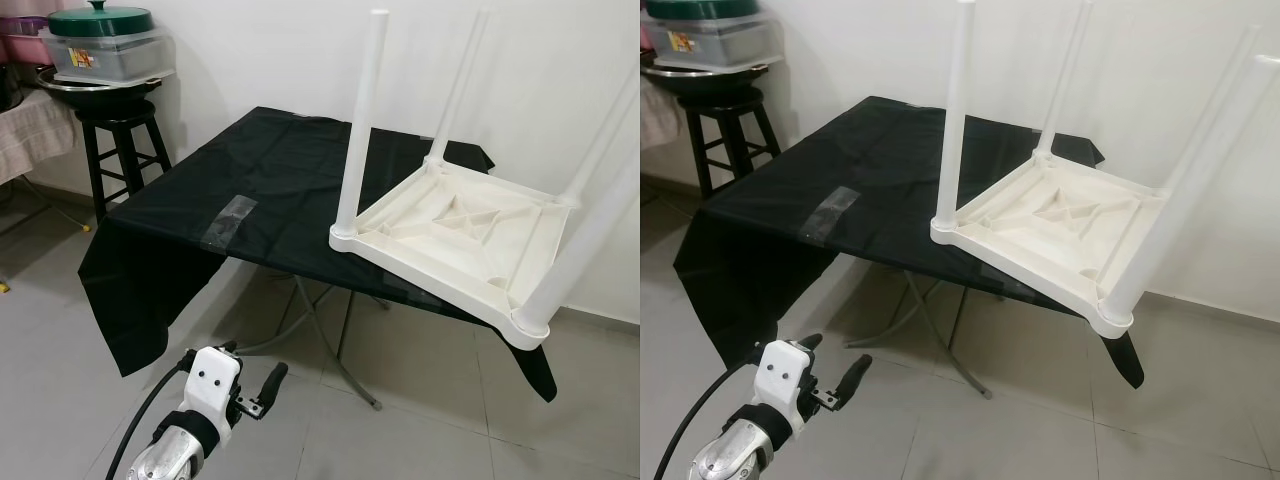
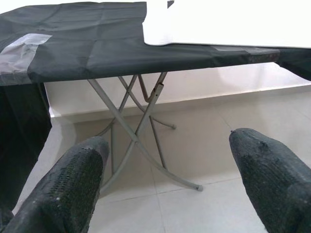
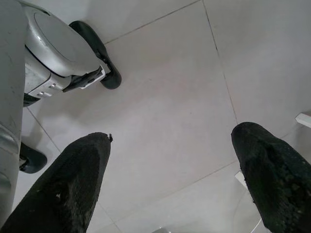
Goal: Building children table
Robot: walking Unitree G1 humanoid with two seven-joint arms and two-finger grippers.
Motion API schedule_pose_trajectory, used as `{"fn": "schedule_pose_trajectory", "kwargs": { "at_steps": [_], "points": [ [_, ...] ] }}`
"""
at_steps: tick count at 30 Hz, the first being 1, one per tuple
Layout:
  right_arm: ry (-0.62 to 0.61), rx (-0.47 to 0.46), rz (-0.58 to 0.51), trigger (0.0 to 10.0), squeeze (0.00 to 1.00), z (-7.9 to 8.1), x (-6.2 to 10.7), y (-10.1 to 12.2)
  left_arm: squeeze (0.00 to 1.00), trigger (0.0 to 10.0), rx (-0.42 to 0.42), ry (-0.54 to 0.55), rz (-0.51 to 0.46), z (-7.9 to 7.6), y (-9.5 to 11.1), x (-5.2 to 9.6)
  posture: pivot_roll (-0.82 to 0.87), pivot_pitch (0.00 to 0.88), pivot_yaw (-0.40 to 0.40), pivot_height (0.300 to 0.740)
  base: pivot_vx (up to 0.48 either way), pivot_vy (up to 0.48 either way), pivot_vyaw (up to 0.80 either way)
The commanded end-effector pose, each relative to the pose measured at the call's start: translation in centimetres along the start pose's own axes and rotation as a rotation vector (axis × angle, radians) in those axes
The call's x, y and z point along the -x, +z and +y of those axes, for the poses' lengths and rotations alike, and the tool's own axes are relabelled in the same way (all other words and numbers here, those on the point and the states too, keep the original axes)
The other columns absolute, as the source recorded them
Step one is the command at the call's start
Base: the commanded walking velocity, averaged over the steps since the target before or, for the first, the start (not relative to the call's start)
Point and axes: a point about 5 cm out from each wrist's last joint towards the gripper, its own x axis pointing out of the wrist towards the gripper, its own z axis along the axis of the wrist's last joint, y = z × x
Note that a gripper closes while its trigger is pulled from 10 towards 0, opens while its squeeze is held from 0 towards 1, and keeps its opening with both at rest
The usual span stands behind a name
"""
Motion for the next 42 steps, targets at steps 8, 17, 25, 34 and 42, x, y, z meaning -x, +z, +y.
{"fn": "schedule_pose_trajectory", "kwargs": {
  "at_steps": [8,17,25,34,42],
  "points": [
    [0.135,0.738,-0.498,10.0,0.00,8.08,5.23,20.30,0.00,10.0,-0.034,-0.017,0.019,-0.17,0.22,-0.01,0.11,0.000,-0.103,0.740,0.000,0.000,0.00],
    [0.126,0.760,-0.479,10.0,0.00,8.03,5.21,20.27,0.00,10.0,-0.058,-0.019,0.013,-0.44,0.58,-0.16,0.11,0.000,-0.099,0.740,0.000,0.000,0.00],
    [0.137,0.778,-0.491,10.0,0.00,8.16,5.29,20.35,0.00,10.0,-0.058,-0.017,0.013,-0.38,0.58,-0.20,0.11,0.000,-0.100,0.740,0.000,0.000,0.00],
    [0.136,0.794,-0.488,10.0,0.00,8.23,5.33,20.38,0.00,10.0,-0.061,0.008,0.009,-0.19,0.60,-0.22,0.12,0.000,-0.102,0.740,0.000,0.000,0.00],
    [0.137,0.794,-0.490,10.0,0.00,8.29,5.34,20.38,0.00,10.0,-0.043,0.019,0.012,-0.02,0.50,-0.26,0.12,0.000,-0.100,0.740,0.000,0.000,0.00]
  ]
}}
